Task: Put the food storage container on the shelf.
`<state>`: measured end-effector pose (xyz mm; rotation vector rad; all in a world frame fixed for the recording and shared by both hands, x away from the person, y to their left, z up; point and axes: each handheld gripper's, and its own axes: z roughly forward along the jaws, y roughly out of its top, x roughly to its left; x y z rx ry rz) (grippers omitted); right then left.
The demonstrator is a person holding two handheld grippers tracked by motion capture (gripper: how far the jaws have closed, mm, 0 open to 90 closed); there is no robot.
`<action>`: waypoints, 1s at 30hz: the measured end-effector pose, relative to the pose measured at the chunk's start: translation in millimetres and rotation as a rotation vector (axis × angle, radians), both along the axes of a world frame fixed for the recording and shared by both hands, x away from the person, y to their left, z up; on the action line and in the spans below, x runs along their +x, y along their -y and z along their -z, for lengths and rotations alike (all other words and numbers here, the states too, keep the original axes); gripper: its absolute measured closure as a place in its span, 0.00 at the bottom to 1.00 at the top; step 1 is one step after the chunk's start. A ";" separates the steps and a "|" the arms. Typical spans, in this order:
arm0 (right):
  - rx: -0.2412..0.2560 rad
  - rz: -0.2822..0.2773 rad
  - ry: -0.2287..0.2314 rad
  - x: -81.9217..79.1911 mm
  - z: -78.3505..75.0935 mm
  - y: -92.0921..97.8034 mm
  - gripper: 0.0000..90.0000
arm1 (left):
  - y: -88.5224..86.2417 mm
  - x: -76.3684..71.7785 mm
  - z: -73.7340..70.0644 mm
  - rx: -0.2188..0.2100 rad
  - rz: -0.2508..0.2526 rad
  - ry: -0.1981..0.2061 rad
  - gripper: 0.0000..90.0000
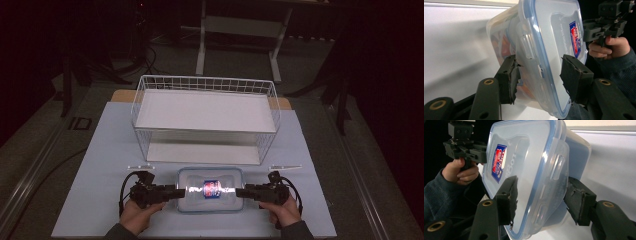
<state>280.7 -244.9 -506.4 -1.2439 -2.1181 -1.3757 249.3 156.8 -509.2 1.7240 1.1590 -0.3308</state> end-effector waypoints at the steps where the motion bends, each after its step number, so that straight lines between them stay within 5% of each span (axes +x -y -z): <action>1: 0.000 0.000 0.002 -0.2 -0.1 0.1 0.51 | -0.6 -0.6 -0.4 -0.004 -0.001 0.003 0.56; 30: -0.015 0.013 0.196 -12.8 -25.8 -2.6 0.56 | 0.4 -13.1 -26.1 0.060 -0.006 0.194 0.61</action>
